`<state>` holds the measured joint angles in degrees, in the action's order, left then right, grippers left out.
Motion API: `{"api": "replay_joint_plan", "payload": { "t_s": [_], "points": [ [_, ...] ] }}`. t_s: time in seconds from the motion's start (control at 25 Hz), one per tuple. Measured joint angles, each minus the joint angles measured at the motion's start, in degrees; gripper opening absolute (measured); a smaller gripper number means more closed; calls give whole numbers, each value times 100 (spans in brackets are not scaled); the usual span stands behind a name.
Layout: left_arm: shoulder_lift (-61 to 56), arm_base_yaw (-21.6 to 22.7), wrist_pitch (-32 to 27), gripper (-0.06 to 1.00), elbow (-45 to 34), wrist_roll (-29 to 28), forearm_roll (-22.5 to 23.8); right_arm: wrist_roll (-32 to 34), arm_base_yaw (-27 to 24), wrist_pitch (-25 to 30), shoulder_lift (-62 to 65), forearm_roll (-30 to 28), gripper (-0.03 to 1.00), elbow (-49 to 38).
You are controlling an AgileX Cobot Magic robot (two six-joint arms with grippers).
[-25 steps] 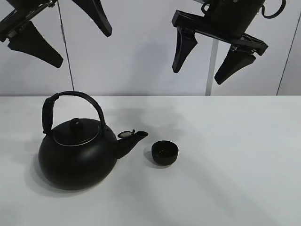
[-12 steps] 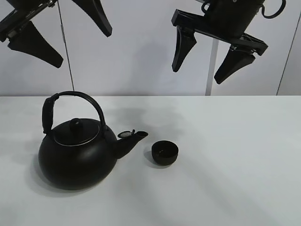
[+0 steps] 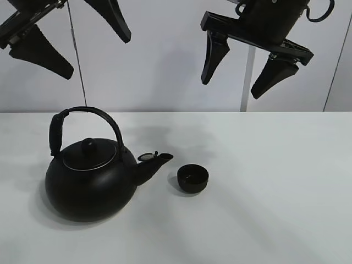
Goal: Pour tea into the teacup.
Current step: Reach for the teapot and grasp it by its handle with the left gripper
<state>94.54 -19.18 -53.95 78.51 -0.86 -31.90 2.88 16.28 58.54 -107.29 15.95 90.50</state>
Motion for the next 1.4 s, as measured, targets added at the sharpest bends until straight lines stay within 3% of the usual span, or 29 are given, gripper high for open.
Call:
{"api": "replay_joint_plan", "payload": {
  "t_s": [0.2,0.52,0.76,0.92,1.04,1.28,1.4],
  "points": [
    [0,0,0,69,0,0,0,4,0,-157,0,-5,61,0],
    [0,88,147,69,0,0,74,4,0,-951,0,-5,61,0],
    [-453,234,234,69,-72,0,1330,7,0,-1614,0,0,61,0],
    [-1148,219,524,69,-611,0,2064,7,0,-1940,0,0,61,0],
    [-1830,121,1765,69,-1572,86,2551,7,0,-2112,0,5,61,0],
    [-2723,56,6047,69,-4408,121,2990,7,0,-2367,0,10,61,0],
    [-2645,56,7867,69,-5560,121,3416,7,0,-2380,0,10,61,0]
  ]
}}
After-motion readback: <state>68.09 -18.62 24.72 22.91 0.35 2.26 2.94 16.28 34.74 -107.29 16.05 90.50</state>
